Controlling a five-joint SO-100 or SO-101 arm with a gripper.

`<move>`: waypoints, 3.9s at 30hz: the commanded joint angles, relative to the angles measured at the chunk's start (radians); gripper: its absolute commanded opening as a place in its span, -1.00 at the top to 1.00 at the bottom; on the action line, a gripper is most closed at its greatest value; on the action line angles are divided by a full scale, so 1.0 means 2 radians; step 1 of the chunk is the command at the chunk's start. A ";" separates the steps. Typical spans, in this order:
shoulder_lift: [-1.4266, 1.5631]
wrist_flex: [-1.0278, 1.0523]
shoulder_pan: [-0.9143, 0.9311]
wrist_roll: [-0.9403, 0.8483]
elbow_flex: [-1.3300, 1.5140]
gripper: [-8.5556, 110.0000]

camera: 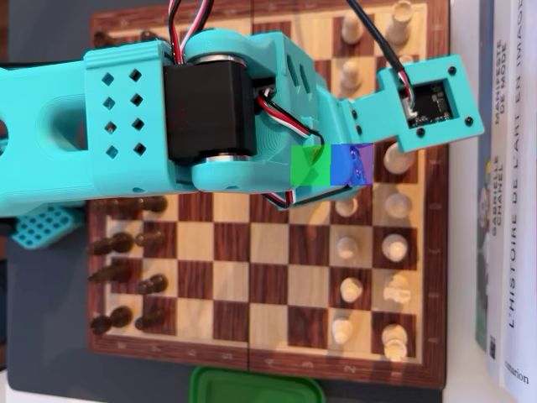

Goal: Play chess

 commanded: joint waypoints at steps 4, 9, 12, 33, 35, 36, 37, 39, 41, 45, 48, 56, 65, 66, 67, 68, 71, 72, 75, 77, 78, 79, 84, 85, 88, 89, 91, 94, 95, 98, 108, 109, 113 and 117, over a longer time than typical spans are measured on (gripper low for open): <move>0.005 -0.005 0.005 -0.002 -0.020 0.63; 0.004 -0.006 0.006 -0.002 -0.022 0.63; 0.004 -0.006 0.006 -0.002 -0.022 0.63; 0.006 -0.006 0.006 -0.002 -0.021 0.79; 0.006 -0.003 0.006 -0.002 -0.021 0.79; 0.006 -0.002 0.006 -0.002 -0.020 0.79; 0.007 -0.002 0.006 -0.002 -0.018 0.79; 0.015 -0.001 0.005 -0.002 -0.016 0.79; 0.034 0.000 0.005 -0.002 -0.006 0.79; 0.081 -0.004 0.005 -0.002 0.037 0.79; 0.104 -0.005 0.005 -0.001 0.063 0.79; 0.137 -0.005 0.000 0.002 0.109 0.79; 0.156 -0.007 -0.001 0.003 0.151 0.79; 0.156 -0.007 -0.001 0.003 0.153 0.79; 0.156 -0.007 -0.001 0.003 0.153 0.79; 0.155 -0.008 -0.001 0.003 0.153 0.79; 0.153 -0.025 -0.002 0.003 0.153 0.79; 0.152 -0.028 -0.005 0.003 0.153 0.79; 0.152 -0.031 -0.008 0.004 0.153 0.79; 0.152 -0.031 -0.008 0.004 0.153 0.79; 0.151 -0.031 -0.008 0.004 0.154 0.79; 0.151 -0.031 -0.008 0.004 0.154 0.79; 0.150 -0.031 -0.007 0.004 0.162 0.79; 0.150 -0.031 -0.006 0.004 0.162 0.79; 0.150 -0.031 -0.003 0.003 0.162 0.79; 0.150 -0.031 -0.002 0.003 0.162 0.79; 0.146 -0.031 -0.002 0.003 0.162 0.79; 0.128 -0.031 -0.004 0.003 0.159 0.79; 0.123 -0.031 -0.004 0.003 0.157 0.79; 0.120 -0.031 -0.002 0.003 0.157 0.79; 0.120 -0.032 0.000 0.003 0.156 0.79; 0.120 -0.032 0.000 0.003 0.156 0.79; 0.120 -0.035 0.000 0.003 0.156 0.79; 0.120 -0.053 0.000 0.000 0.156 0.69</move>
